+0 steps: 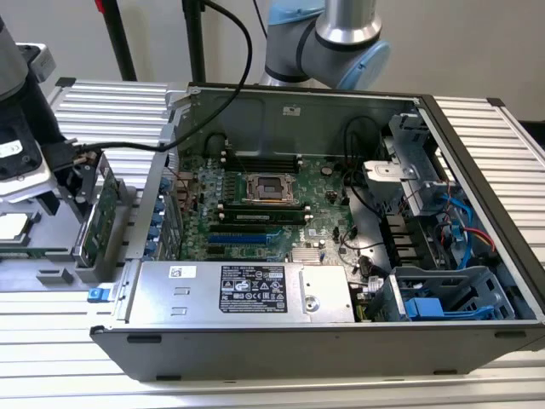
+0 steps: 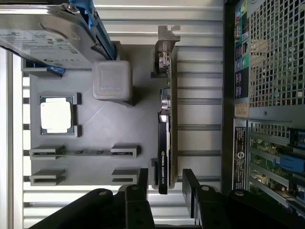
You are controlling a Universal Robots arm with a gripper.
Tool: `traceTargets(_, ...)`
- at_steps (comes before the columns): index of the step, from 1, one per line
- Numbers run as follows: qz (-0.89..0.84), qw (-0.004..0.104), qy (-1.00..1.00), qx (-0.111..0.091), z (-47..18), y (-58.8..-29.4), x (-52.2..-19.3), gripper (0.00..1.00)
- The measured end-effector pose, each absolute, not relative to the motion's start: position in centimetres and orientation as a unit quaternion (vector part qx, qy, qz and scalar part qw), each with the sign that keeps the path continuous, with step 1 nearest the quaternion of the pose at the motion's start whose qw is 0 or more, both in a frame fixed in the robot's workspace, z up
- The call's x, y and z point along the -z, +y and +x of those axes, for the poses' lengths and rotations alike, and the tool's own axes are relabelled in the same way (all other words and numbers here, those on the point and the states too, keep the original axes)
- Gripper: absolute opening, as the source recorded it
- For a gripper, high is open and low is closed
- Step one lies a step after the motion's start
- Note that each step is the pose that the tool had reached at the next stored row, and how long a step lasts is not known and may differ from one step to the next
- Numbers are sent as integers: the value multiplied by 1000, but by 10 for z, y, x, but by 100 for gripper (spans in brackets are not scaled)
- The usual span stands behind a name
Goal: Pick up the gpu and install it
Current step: 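Pick up the gpu and move the gpu toward the slot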
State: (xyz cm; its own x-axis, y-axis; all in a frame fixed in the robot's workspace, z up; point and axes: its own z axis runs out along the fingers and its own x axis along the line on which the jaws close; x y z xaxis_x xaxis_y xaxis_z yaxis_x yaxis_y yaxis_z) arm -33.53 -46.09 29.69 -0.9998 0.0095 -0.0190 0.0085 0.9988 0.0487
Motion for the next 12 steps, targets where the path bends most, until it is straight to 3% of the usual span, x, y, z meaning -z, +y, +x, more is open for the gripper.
traceTargets(12, 6, 10, 1000, -24, -335, -455, -296, 100)
